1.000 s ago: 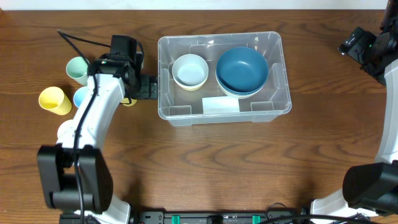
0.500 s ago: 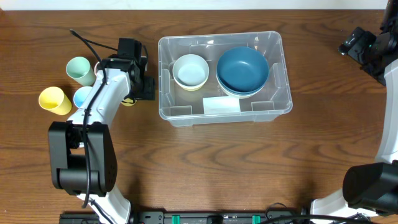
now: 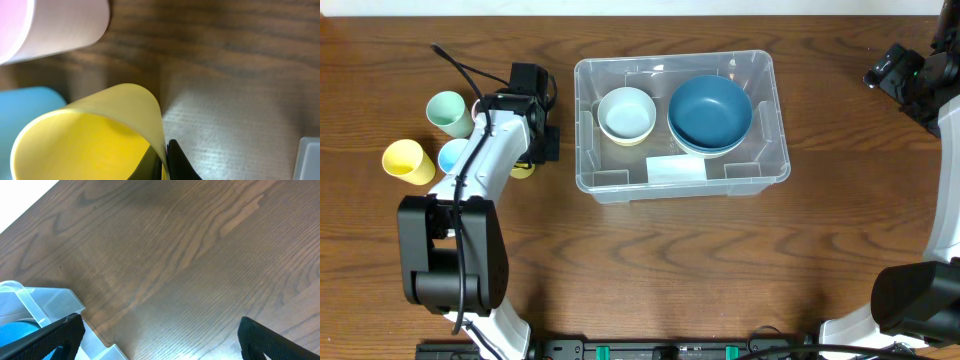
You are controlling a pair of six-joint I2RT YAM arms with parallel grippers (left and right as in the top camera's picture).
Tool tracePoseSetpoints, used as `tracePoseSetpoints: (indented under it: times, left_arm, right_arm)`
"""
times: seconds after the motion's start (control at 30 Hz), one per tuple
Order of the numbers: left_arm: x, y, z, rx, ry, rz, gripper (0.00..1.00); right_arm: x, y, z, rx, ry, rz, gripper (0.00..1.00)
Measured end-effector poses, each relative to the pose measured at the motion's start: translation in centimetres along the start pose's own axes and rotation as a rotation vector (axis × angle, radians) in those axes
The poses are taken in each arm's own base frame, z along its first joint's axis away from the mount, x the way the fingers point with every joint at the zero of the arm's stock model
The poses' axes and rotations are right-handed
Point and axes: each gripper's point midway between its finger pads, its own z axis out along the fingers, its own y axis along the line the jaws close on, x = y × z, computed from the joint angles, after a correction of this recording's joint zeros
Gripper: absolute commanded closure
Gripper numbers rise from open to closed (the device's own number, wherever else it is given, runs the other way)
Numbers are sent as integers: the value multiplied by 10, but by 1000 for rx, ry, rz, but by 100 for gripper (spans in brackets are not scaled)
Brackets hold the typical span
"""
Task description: Pack container
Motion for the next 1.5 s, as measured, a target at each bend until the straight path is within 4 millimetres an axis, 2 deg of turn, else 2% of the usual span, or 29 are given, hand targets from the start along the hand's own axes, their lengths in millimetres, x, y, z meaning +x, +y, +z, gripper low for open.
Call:
tracePoseSetpoints:
  times: [0.07,0.17,0.27,0.37,0.47,0.57,0.7,0.77,0.87,0.97,1.07,1.17,1.33,1.5]
  left_arm:
    - [5,4,-7,-14,10,-17,94]
    - [12,9,-33,-13,-2,-44,94]
    - [12,11,-78,16,-82,-62,94]
    - [12,3,-131,70,-207,-58,94]
    - [20,-20,-186,163,-349,-2,94]
    - [31,-52,-229,269,-466,85,94]
    - [40,-98,-267,407,-579,209,94]
    - [42,-118,-276,463,-600,256,94]
    - [41,-147,-280,530,-610,311,94]
    - [38,-174,-268,561,-579,356,94]
    - [34,-201,-242,568,-513,395,94]
    - [34,-228,-205,562,-419,433,94]
    - [39,-253,-161,547,-316,468,94]
    - [41,-265,-139,536,-274,481,94]
  right_arm:
    - [0,0,0,0,0,0,1]
    - [0,0,0,0,0,0,1]
    - [0,0,0,0,0,0,1]
    - [0,0,0,0,0,0,1]
    - [0,0,0,0,0,0,1]
    - [0,0,0,0,0,0,1]
    - [0,0,0,0,0,0,1]
    - [0,0,0,0,0,0,1]
    - [0,0,0,0,0,0,1]
    - [0,0,0,0,0,0,1]
    - [0,0,0,0,0,0,1]
    - [0,0,0,0,0,0,1]
    - [0,0,0,0,0,0,1]
    - [0,0,0,0,0,0,1]
